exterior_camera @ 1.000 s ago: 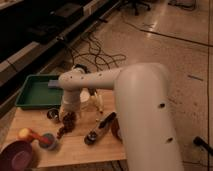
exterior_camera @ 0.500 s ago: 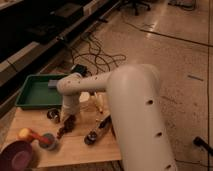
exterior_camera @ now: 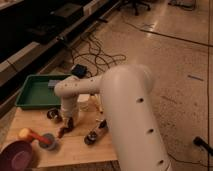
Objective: Place grapes in table surface
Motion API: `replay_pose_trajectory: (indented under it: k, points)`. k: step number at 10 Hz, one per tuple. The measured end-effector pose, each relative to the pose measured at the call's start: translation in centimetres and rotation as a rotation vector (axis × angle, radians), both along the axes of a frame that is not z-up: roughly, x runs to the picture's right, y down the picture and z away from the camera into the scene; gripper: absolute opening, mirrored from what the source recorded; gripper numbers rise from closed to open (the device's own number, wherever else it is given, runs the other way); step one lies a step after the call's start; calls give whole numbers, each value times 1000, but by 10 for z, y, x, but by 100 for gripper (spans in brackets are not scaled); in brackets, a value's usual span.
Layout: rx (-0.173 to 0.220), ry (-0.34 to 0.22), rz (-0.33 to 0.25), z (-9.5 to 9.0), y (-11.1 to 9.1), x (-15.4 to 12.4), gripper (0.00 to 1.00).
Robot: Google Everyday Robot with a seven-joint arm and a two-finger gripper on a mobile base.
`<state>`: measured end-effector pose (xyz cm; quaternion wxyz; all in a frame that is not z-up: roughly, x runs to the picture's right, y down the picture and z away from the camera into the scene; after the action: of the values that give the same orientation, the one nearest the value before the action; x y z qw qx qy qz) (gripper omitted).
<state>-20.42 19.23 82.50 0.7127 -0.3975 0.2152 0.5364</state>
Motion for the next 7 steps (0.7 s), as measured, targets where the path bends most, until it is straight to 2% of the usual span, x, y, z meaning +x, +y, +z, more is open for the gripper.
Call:
replay_pose_trajectory:
  k: [1,2,4,7]
  points:
    - [-1,-1,1,0,0,0,9]
    - [10,-44,57,-21,-27,4,0]
    - [49,-35,58,-43,-60,9,0]
    - [129,-42,55,-67,-118,14,0]
